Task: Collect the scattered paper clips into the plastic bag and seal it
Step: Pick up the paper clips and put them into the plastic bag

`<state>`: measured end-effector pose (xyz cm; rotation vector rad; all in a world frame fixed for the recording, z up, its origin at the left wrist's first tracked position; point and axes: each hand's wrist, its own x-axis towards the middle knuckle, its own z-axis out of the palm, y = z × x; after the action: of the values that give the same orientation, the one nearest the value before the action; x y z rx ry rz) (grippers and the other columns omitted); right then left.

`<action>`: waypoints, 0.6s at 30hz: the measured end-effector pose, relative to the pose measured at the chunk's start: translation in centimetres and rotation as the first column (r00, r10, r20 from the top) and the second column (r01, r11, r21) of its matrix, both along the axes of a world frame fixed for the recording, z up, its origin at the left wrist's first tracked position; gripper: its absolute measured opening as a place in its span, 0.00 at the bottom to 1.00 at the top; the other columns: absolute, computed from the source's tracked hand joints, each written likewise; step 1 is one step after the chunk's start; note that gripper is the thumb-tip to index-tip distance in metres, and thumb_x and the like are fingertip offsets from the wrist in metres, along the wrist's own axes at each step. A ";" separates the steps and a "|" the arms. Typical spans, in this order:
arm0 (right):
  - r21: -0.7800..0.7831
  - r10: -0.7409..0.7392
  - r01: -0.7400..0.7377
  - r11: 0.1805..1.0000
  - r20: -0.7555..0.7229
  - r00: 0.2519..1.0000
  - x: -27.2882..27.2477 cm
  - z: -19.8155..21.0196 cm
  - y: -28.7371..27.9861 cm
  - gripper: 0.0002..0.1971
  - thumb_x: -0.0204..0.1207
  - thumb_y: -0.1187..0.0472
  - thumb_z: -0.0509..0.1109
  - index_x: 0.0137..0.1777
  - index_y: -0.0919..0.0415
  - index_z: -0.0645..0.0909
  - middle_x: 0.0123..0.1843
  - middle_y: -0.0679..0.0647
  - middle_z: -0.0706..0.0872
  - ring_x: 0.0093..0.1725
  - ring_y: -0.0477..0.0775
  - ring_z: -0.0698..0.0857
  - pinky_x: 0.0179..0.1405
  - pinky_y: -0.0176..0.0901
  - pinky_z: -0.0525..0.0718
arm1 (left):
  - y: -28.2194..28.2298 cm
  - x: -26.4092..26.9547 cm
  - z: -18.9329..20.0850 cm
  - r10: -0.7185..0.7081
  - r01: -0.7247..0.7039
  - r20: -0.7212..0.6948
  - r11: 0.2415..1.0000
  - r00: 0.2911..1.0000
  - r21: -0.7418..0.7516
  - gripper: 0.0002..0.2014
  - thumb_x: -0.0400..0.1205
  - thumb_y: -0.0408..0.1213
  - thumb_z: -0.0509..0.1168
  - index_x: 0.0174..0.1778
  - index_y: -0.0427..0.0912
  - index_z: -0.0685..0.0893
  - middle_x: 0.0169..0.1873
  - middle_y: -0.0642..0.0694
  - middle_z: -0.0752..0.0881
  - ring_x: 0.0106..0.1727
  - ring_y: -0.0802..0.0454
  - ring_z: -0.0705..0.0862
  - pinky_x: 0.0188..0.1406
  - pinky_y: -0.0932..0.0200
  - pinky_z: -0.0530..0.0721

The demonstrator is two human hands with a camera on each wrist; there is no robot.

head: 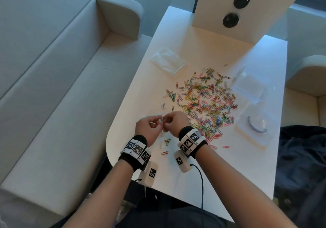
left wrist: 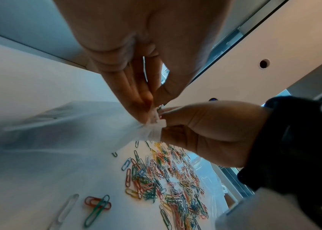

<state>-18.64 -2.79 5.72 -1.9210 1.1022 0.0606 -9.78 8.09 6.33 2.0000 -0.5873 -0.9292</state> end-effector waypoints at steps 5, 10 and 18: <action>-0.145 0.243 -0.257 0.955 -0.108 0.964 0.6 1.0 0.7 0.14 0.77 0.62 0.70 0.62 0.60 0.86 0.56 0.52 0.89 0.49 0.49 0.85 0.55 0.34 0.81 | 1.1 1.2 -0.3 0.022 -0.022 -0.005 1.000 1.000 0.003 0.15 0.78 0.31 0.71 0.60 0.47 0.89 0.43 0.47 0.92 0.43 0.53 0.91 0.56 0.55 0.89; -0.045 0.027 -0.014 0.999 0.285 0.958 0.8 2.2 -1.4 0.12 0.73 0.67 0.68 0.49 0.55 0.91 0.44 0.50 0.92 0.39 0.49 0.89 0.45 0.43 0.90 | 2.1 2.4 -0.2 0.106 -0.106 0.017 0.994 0.994 -0.014 0.15 0.78 0.33 0.69 0.60 0.49 0.89 0.41 0.47 0.92 0.42 0.54 0.91 0.55 0.58 0.88; -0.288 0.543 -0.588 0.756 -0.227 0.809 3.0 -4.8 -0.2 0.26 0.80 0.64 0.62 0.78 0.53 0.70 0.84 0.55 0.65 0.82 0.59 0.63 0.81 0.55 0.63 | 4.3 4.6 0.2 0.217 -0.213 0.031 0.973 0.976 -0.083 0.14 0.77 0.32 0.71 0.58 0.49 0.89 0.38 0.47 0.92 0.41 0.51 0.91 0.52 0.54 0.89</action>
<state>-15.63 -3.02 0.90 -2.5555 0.5857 0.3551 -5.21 12.35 6.52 1.9692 -0.4123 -0.7250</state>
